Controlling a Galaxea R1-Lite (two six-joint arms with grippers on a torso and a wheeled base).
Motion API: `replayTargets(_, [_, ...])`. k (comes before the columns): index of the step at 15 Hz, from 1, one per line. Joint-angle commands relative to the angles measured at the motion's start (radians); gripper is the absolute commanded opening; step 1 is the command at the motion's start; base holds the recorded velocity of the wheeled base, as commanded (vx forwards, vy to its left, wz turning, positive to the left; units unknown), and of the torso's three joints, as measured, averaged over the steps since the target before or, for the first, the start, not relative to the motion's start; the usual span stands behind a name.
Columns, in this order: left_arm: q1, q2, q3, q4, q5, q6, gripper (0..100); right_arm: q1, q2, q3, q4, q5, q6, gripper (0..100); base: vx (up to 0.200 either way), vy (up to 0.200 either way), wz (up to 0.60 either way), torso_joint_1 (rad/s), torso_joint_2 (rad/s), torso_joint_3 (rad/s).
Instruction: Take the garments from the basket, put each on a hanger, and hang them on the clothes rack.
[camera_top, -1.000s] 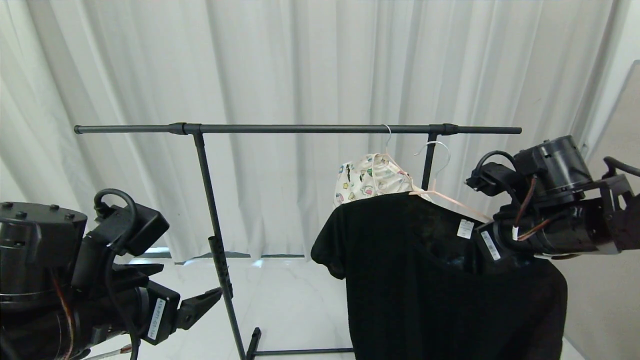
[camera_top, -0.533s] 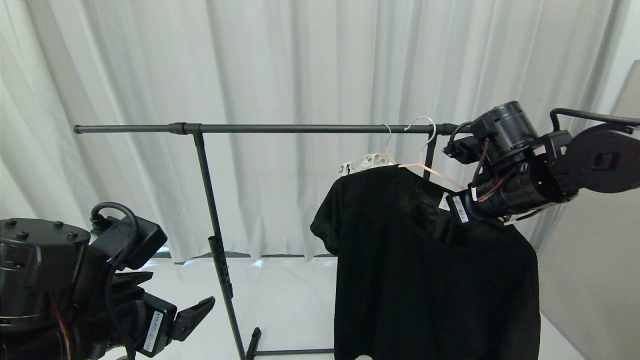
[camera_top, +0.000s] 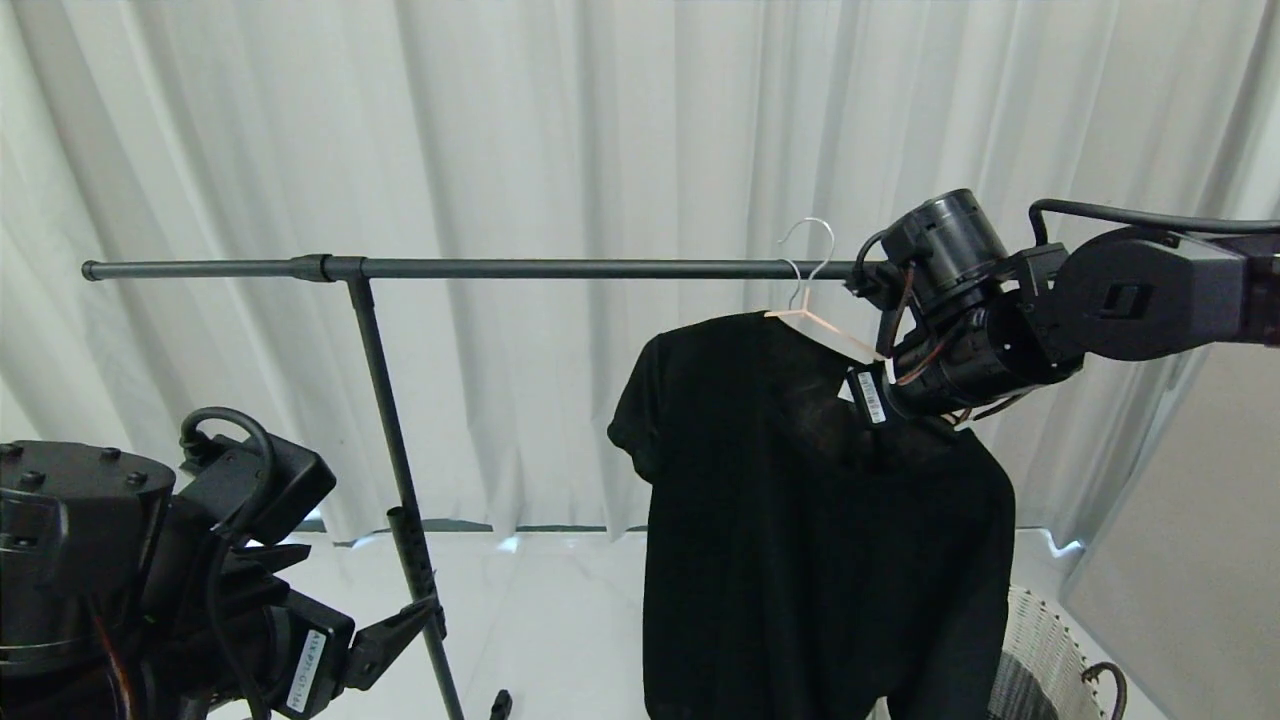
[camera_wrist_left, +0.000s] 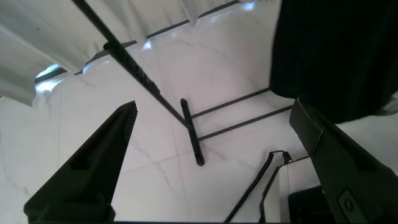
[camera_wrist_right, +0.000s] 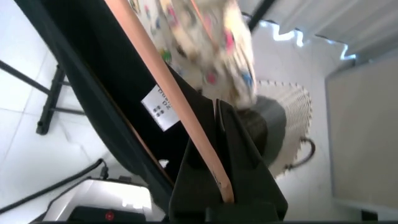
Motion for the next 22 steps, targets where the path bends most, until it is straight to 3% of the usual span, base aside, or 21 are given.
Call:
replayTargets(1, [-0.018,0.000,0.000,0.000,0.001,0.000,100,0.019,0.008,-0.012,-0.001,0.000,0.000,0,0.200,0.000,0.00,0.002,0.00,0.002])
replayTargets(7, [-0.023,0.000,0.001,0.000,0.001,0.000,100,0.055,0.014,-0.012,0.001,0.000,0.004,0,0.200,0.000,0.00,0.002,0.00,0.002])
replayTargets(13, [-0.023,-0.002,0.008,0.000,0.003,0.000,100,0.059,0.043,-0.024,0.007,-0.001,0.006,0,0.000,0.000,0.00,0.000,0.00,0.000])
replayTargets(15, [-0.023,-0.002,0.015,0.000,0.003,0.000,100,0.061,0.082,-0.058,0.007,-0.046,0.006,0,0.000,0.000,0.00,0.000,0.00,0.000])
replayTargets(16, [-0.023,-0.009,0.018,0.000,0.003,0.000,100,0.059,0.120,-0.090,0.007,-0.103,0.008,0,0.000,0.000,0.00,0.000,0.00,0.000])
replayTargets(22, [-0.023,-0.025,0.049,0.000,0.003,0.000,100,0.038,0.211,-0.167,0.012,-0.166,0.018,0,0.000,0.000,0.00,0.000,0.00,0.000])
